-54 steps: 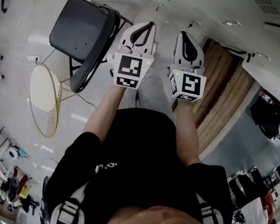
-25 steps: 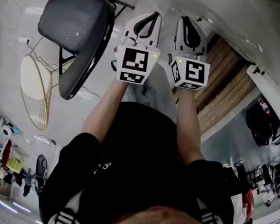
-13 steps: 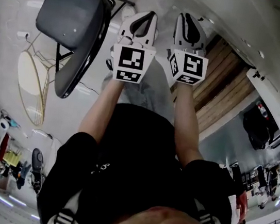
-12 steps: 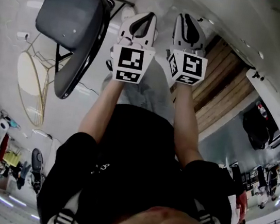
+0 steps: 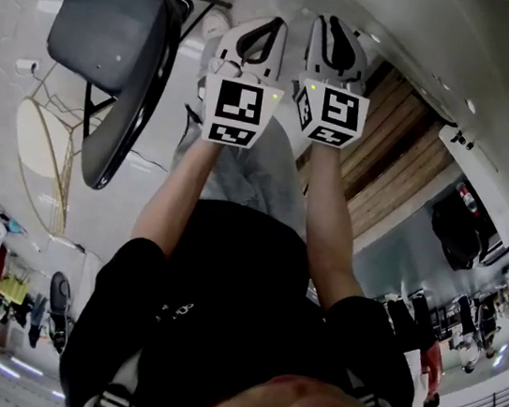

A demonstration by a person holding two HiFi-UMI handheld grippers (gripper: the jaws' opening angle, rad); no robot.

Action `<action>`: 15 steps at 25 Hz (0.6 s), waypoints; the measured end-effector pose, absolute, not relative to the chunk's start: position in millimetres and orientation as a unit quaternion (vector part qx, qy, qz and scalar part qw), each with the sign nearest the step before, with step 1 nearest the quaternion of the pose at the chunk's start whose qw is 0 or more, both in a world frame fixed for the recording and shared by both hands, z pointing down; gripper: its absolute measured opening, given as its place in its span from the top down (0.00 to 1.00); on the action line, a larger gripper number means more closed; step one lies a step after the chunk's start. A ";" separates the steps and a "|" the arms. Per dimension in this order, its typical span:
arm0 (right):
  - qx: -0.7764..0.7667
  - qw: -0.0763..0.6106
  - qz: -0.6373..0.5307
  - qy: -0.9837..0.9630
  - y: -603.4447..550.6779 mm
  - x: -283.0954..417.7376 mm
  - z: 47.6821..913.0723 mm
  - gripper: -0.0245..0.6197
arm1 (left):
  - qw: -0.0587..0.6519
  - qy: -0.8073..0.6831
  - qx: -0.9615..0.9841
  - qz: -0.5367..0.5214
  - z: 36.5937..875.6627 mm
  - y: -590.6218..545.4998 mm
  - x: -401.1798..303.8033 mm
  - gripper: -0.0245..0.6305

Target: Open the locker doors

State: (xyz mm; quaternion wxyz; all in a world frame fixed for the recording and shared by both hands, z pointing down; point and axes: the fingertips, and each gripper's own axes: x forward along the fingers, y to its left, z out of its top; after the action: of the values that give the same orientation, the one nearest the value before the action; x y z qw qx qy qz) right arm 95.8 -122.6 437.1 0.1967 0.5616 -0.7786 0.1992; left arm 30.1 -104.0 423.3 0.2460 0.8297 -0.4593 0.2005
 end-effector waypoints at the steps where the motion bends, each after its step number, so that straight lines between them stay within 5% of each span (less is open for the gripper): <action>1: 0.563 0.197 0.198 -0.778 -123.2 96.8 439.3 0.86 | 0.243 -0.458 0.831 0.199 424.6 -104.8 31.6 0.95; 15: 0.582 0.185 0.165 -0.775 -144.7 96.9 470.5 0.86 | 0.227 -0.448 0.842 0.195 463.3 -113.9 39.1 0.95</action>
State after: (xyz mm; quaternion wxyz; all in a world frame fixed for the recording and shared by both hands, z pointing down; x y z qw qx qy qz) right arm 96.9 -144.7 470.5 0.1848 0.5815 -0.7748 0.1654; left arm 39.1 -113.9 463.3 0.2269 0.8424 -0.4482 0.1951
